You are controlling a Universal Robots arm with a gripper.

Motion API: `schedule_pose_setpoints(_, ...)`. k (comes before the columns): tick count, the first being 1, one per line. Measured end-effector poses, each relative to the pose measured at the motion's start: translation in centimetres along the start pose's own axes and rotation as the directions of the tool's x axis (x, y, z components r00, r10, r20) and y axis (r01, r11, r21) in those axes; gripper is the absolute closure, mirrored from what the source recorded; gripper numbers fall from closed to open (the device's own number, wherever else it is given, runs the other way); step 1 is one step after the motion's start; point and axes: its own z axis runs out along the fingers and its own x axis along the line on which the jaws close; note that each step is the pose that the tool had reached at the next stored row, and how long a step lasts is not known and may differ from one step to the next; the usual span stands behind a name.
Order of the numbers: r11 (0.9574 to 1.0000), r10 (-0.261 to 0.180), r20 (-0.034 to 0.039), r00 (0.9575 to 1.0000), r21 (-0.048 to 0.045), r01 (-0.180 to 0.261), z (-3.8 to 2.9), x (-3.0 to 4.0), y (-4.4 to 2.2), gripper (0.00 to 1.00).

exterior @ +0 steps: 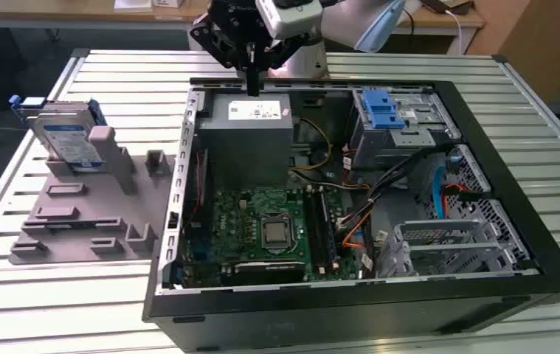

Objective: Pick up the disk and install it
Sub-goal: 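Reach for the disk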

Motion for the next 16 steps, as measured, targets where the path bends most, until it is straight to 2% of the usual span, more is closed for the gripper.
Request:
schedule_pose_setpoints(7, 1.0, 0.0, 0.0, 1.0, 0.0001, 0.0, -0.01, 0.07, 0.0, 0.89)
schedule_pose_setpoints(16, 1.0, 0.0, 0.0, 1.0, 0.0, 0.0, -0.02, 0.66, -0.05, 0.89)
